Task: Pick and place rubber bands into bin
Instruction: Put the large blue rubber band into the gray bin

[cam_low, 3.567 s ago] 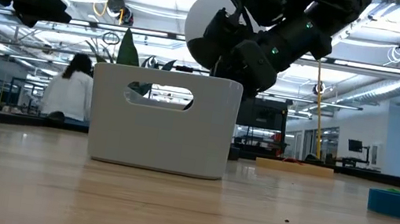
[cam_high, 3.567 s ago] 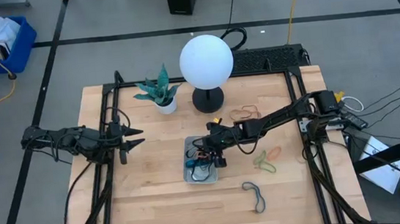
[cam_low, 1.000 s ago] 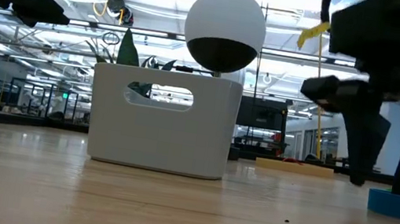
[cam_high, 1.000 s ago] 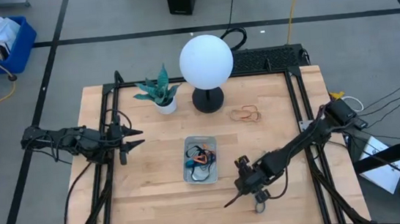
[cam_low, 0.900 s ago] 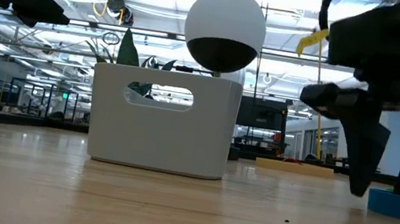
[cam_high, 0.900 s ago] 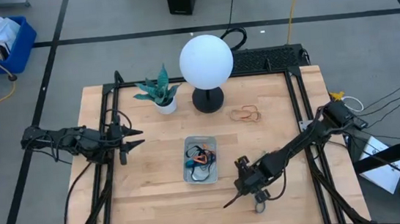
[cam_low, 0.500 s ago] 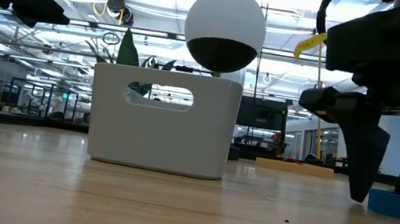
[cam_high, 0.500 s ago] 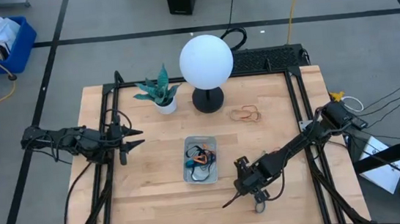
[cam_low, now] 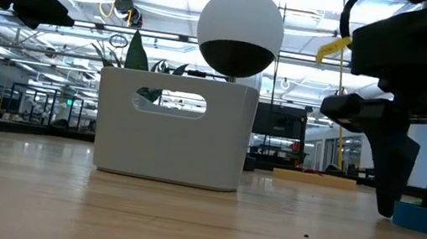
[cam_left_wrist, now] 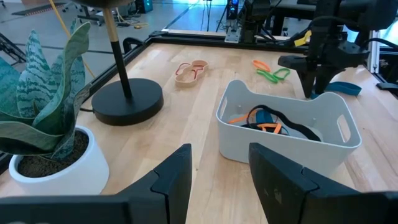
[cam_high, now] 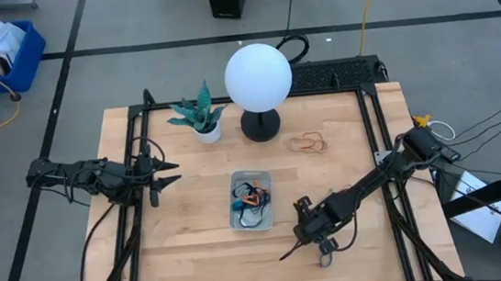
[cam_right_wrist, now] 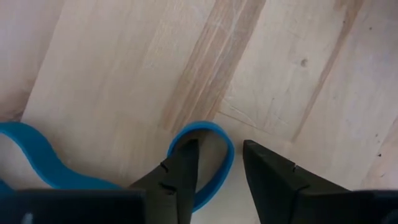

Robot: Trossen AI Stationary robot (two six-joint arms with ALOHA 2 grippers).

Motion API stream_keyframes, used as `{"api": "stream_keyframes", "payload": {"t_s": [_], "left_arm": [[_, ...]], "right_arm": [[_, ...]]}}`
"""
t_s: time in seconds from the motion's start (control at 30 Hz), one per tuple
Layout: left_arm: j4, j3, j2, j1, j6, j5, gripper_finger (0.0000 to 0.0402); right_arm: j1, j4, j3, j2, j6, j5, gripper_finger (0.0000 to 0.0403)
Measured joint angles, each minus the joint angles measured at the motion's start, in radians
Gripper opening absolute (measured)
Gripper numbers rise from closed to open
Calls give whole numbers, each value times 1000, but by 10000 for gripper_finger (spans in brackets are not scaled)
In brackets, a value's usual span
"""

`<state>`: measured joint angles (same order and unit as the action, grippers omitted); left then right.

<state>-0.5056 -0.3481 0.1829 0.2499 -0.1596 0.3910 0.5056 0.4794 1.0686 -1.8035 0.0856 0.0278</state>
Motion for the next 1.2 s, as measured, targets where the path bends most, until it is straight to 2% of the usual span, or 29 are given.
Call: {"api": "stream_keyframes", "payload": {"t_s": [0.13,0.3,0.6,0.73,0.93,1.1,1.2], "left_arm": [[0,0,0,0,0,0,166],[0,0,0,0,0,0,166],[1,0,0,0,-2,0,166],[1,0,0,0,-2,0,166],[1,0,0,0,-2,1,166],[1,0,0,0,-2,2,166],[1,0,0,0,-1,2,166]], "right_arm": [[0,-20,-33,2,13,-4,82],[2,-65,-49,2,32,-6,13],[-4,-86,-53,34,5,25,3],[-25,-37,-56,115,4,143,2],[-75,-5,-54,335,-30,371,1],[-122,-112,-54,533,-77,541,1],[-153,-252,-53,635,-116,581,1]]}}
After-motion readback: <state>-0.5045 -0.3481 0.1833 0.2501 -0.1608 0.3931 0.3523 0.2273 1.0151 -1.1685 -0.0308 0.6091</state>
